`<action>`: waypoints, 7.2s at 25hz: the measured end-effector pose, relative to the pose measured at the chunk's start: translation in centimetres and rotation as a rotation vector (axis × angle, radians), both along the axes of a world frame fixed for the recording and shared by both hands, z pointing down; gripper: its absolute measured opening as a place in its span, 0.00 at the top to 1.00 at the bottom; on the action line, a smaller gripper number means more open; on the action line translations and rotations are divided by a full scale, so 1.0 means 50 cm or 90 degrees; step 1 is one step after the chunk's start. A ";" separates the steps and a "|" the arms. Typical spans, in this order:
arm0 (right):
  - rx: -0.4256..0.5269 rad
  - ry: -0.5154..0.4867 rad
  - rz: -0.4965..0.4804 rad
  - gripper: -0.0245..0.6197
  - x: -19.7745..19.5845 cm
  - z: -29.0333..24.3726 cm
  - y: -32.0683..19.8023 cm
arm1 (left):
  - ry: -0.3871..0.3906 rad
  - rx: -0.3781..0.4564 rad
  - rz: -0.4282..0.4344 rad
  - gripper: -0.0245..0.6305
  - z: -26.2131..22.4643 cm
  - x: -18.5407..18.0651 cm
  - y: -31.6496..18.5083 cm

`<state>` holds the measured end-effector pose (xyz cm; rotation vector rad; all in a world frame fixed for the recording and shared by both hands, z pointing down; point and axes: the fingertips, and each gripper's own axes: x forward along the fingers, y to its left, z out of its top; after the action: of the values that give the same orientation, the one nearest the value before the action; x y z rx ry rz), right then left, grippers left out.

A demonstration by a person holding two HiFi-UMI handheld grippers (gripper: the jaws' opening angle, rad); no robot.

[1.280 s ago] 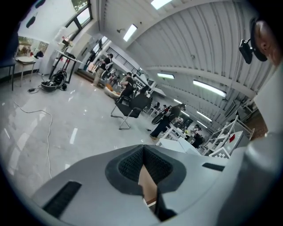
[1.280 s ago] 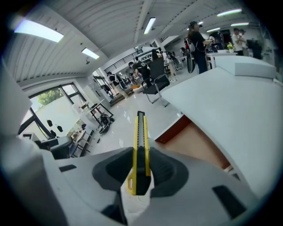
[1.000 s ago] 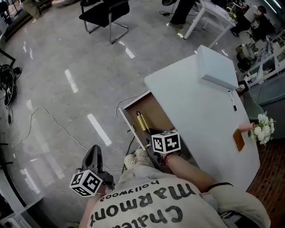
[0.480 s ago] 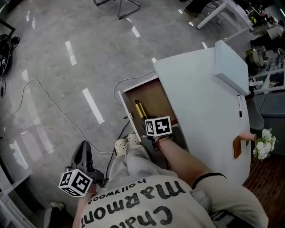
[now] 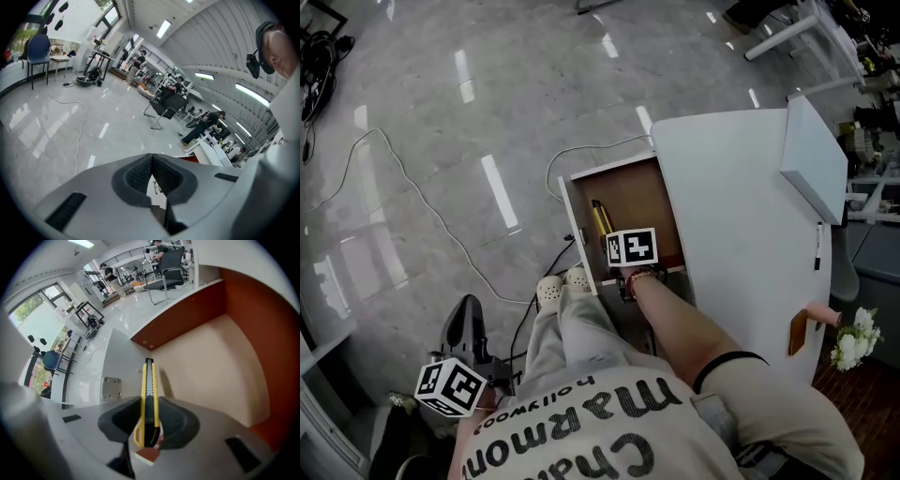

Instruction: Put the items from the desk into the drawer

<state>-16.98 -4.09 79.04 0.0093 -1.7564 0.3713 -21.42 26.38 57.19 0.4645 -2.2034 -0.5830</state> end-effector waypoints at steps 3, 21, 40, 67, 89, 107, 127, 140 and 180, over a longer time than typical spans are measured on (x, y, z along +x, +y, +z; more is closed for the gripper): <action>0.005 0.017 -0.012 0.78 -0.004 0.029 -0.006 | 0.003 -0.006 -0.006 0.96 0.013 0.000 0.002; -0.023 0.098 -0.018 0.78 0.022 0.138 0.009 | 0.063 -0.033 0.000 0.96 0.075 0.027 -0.030; -0.013 0.139 -0.050 0.77 0.047 0.190 0.002 | 0.080 -0.035 -0.007 0.96 0.109 0.047 -0.039; 0.021 0.121 -0.044 0.78 0.070 0.018 0.040 | -0.007 0.015 0.032 0.96 -0.036 0.013 -0.049; -0.024 -0.275 0.241 0.96 0.101 -0.537 -0.028 | -0.170 0.163 0.367 0.96 -0.290 0.000 -0.359; 0.224 -0.376 0.526 0.96 0.444 -0.718 -0.434 | -0.139 0.208 0.503 0.96 -0.294 0.089 -0.553; 0.365 -0.347 0.492 0.87 0.486 -0.743 -0.853 | -0.129 0.098 0.422 0.96 -0.260 0.015 -0.624; 0.473 -0.207 0.385 0.77 0.496 -0.606 -1.028 | -0.073 0.012 0.337 0.96 -0.188 0.006 -0.579; 0.356 -0.180 0.364 0.80 0.497 -0.488 -1.118 | -0.031 0.019 0.215 0.96 -0.189 0.014 -0.544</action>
<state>7.86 -59.98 54.62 0.9110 -2.0712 0.2846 -20.70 -0.79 47.74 0.8529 -2.0997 -0.4255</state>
